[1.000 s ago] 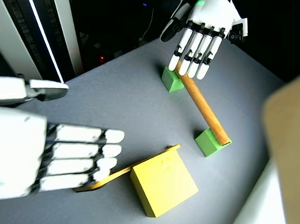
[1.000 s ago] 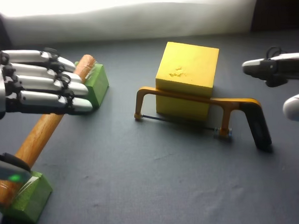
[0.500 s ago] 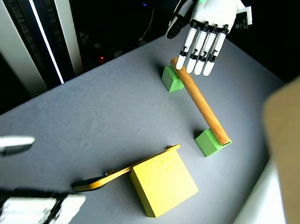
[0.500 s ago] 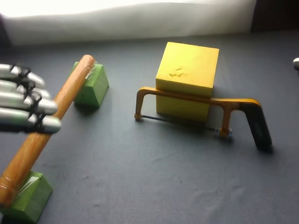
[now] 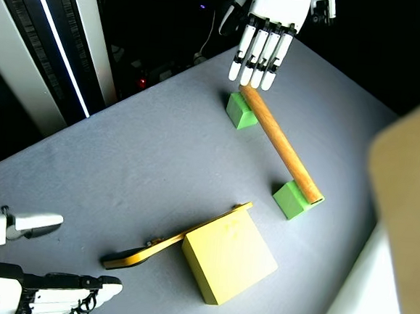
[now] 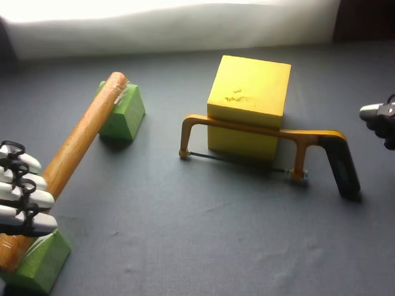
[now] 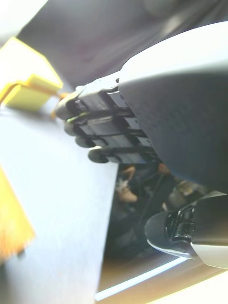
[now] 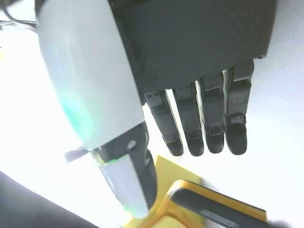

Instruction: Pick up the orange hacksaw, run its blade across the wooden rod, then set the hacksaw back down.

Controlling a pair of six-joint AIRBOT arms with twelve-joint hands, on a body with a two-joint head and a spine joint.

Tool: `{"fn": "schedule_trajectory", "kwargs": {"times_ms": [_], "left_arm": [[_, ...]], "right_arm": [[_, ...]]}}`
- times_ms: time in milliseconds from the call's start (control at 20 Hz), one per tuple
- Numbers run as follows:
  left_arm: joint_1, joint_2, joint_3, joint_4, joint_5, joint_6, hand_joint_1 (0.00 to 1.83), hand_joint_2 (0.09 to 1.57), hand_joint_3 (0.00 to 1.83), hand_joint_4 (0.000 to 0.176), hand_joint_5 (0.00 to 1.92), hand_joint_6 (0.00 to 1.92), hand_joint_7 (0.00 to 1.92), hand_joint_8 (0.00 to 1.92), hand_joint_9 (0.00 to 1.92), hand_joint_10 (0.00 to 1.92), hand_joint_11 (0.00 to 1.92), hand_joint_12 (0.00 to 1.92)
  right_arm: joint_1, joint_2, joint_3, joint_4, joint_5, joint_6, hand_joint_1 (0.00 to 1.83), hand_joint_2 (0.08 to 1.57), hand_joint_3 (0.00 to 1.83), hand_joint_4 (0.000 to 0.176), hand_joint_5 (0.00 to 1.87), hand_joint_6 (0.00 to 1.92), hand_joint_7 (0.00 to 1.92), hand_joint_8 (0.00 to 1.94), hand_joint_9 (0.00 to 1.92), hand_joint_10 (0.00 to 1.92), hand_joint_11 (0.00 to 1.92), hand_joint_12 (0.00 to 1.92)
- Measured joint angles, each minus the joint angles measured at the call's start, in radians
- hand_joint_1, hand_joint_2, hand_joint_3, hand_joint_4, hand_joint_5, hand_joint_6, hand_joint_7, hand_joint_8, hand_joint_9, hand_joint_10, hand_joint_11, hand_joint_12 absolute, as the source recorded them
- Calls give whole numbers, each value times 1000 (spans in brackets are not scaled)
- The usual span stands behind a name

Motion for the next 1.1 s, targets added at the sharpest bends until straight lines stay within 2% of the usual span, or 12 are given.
{"fn": "schedule_trajectory", "kwargs": {"times_ms": [200,250,350,450,550,650,800,850,950,1000,1100], "left_arm": [[14,2,-16,-7,92,0,223,1183,1,10,230,1,198,2,181,0,0,352],[16,2,-23,-11,119,0,235,1172,0,10,251,4,218,4,193,2,0,399],[21,2,-31,-11,153,-1,222,1176,1,13,236,1,208,2,182,1,0,376],[32,1,-37,-13,176,-2,192,1184,3,14,231,1,201,0,177,0,0,352],[34,1,-47,-17,197,-2,219,1172,0,14,248,5,221,5,189,3,0,369],[43,-1,-58,-20,209,-3,220,1177,0,8,257,4,229,3,192,2,0,415],[53,-11,-63,-16,218,-3,232,1172,0,12,256,1,238,2,208,3,0,448],[60,-16,-61,-20,229,-3,241,1169,0,7,263,3,240,3,211,4,0,443],[62,-20,-61,-21,233,-3,206,1176,0,15,245,3,221,2,197,4,0,400],[62,-23,-61,-21,233,-3,218,1173,0,15,250,4,225,3,203,5,0,404],[63,-23,-59,-20,232,-3,230,1171,0,10,256,4,220,1,195,1,0,386]], "right_arm": [[0,-43,20,-5,2,1,790,1234,0,0,74,6,86,2,109,3,0,592],[0,-55,20,-5,2,1,771,1235,0,0,90,7,103,5,128,7,0,634],[10,-76,20,-11,-4,1,796,1238,1,0,75,3,84,3,105,3,0,548],[19,-92,20,0,-22,-19,724,1267,8,0,52,2,70,1,95,2,0,508],[19,-99,20,0,-40,-36,814,1235,0,0,92,7,102,5,128,7,0,627],[29,-113,21,1,-68,-60,778,1238,0,0,83,2,99,1,126,2,0,632],[38,-131,21,3,-96,-81,793,1246,0,0,81,3,85,3,115,4,0,536],[50,-143,21,3,-122,-84,745,1267,4,0,57,1,67,0,104,1,0,480],[60,-158,27,3,-137,-91,689,1289,6,0,61,1,90,2,125,4,0,559],[63,-166,34,5,-138,-95,610,1326,12,0,11,0,45,0,87,1,0,444],[70,-184,55,6,-143,-107,697,1295,0,0,40,9,75,7,108,8,0,483]]}}
